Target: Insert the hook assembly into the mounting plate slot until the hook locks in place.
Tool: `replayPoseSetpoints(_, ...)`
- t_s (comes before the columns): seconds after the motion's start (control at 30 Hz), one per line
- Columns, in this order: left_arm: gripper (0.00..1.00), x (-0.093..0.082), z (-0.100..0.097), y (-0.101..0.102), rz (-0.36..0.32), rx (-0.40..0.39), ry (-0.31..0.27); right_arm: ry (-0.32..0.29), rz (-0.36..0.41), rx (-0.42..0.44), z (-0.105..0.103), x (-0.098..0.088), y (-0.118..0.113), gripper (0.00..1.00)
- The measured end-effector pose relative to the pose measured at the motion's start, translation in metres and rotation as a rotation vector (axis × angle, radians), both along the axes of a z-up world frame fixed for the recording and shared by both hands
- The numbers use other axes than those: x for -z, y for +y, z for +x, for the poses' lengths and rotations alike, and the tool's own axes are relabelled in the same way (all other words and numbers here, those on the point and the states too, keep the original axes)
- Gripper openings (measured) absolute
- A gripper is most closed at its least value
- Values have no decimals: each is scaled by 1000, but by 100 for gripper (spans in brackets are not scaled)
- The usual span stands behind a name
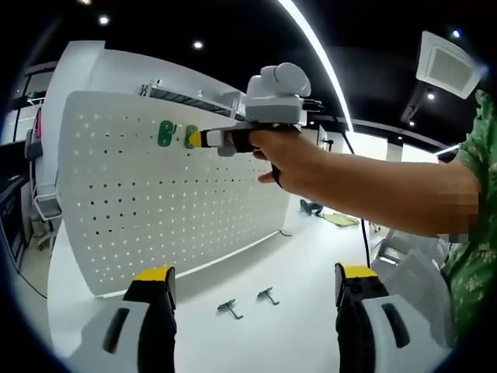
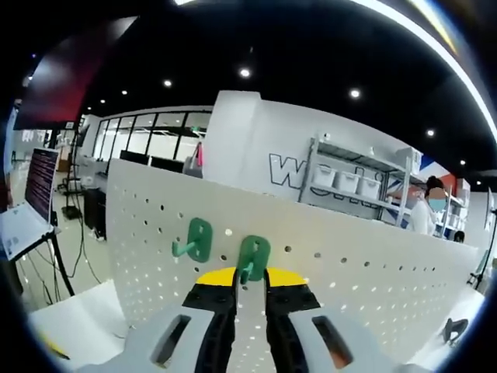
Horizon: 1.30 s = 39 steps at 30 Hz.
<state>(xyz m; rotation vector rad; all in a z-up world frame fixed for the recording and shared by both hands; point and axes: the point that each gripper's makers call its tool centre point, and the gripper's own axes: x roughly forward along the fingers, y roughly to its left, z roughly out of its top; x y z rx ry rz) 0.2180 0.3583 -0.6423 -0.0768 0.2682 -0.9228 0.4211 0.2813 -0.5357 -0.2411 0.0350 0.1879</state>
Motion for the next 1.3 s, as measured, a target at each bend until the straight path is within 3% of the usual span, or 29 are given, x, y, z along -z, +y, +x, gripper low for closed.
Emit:
replayPoseSetpoints(0.37, 87, -1, -1, -3, 5, 5, -2, 1, 52, -13, -3, 2, -2, 33)
replayPoseSetpoints(0.5, 87, -2, -2, -5, 7, 5, -4, 1, 104, -32, -5, 0, -1, 50)
replayPoseSetpoints(0.7, 87, -3, -3, -8, 13, 4, -5, 16, 135, -39, -7, 4, -4, 59)
replayPoseSetpoints(0.97, 88, -6, -4, -9, 20, -3, -11, 45, 170, -58, -8, 8, -6, 68)
replayPoseSetpoints(1.3, 88, -12, -3, -11, 10, -20, -21, 40, 164, -65, -16, 6, -16, 68)
